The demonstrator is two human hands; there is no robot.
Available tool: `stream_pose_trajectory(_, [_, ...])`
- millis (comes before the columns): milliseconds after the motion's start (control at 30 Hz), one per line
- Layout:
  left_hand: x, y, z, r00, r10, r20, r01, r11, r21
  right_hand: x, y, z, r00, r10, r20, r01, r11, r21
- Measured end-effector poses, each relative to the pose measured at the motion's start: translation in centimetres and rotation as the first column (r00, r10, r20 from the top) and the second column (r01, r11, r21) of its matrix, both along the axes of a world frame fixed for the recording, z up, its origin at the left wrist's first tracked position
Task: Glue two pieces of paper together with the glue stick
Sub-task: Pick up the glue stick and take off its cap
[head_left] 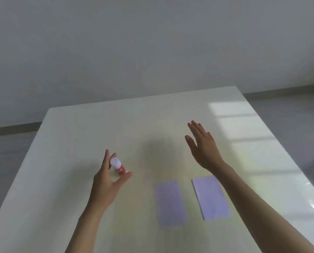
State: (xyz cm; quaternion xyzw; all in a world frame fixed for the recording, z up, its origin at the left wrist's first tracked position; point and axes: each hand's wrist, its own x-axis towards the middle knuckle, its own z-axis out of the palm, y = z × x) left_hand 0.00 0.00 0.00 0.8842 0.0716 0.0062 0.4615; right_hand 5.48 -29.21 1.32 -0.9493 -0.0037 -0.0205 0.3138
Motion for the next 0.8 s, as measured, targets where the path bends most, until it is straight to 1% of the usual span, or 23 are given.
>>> stream_pose_trajectory(100, [0.2, -0.5, -1.4, 0.992, 0.062, 0.106, -0.058, 0.998, -0.038, -0.9, -0.1, -0.9, 0.994, -0.021, 0.105, 0.017, 0.999, 0.042])
stream_pose_trajectory(200, [-1.1, -1.7, -1.5, 0.974, 0.127, 0.186, -0.118, 0.991, -0.059, -3.6, -0.2, -1.0, 0.989, -0.016, 0.15, 0.009, 0.999, 0.051])
stream_pose_trajectory(300, [-3.5, -3.5, -1.0, 0.952, 0.122, 0.279, -0.096, 0.99, -0.108, -6.6, -0.9, -0.4, 0.986, -0.004, 0.166, -0.006, 0.998, 0.055])
stream_pose_trajectory(400, [-5.7, -5.5, -0.3, 0.943, 0.09, 0.321, -0.049, 0.99, -0.133, -8.9, -0.5, 0.9, 0.977, 0.073, 0.202, -0.091, 0.992, 0.084])
stream_pose_trajectory(467, [-6.7, -6.7, -0.3, 0.926, 0.028, 0.377, 0.0, 0.997, -0.073, -10.1, 0.3, 1.8, 0.968, 0.118, 0.222, -0.156, 0.975, 0.16])
stream_pose_trajectory(533, [-7.5, -8.2, -0.2, 0.911, -0.039, 0.411, 0.038, 0.999, 0.013, -11.2, 1.0, 2.7, 0.974, 0.145, 0.175, -0.187, 0.951, 0.247])
stream_pose_trajectory(667, [-8.2, -11.0, 0.3, 0.89, -0.146, 0.431, 0.107, 0.988, 0.112, -12.8, 1.2, 3.3, 0.979, 0.204, -0.013, -0.188, 0.922, 0.339])
stream_pose_trajectory(733, [-8.2, -12.2, 0.7, 0.872, -0.187, 0.451, 0.155, 0.982, 0.109, -13.1, 1.0, 3.2, 0.982, 0.18, -0.064, -0.145, 0.92, 0.363])
stream_pose_trajectory(800, [-8.1, -13.0, 1.0, 0.856, -0.207, 0.473, 0.186, 0.978, 0.093, -13.2, 0.7, 3.1, 0.984, 0.166, -0.066, -0.128, 0.913, 0.388])
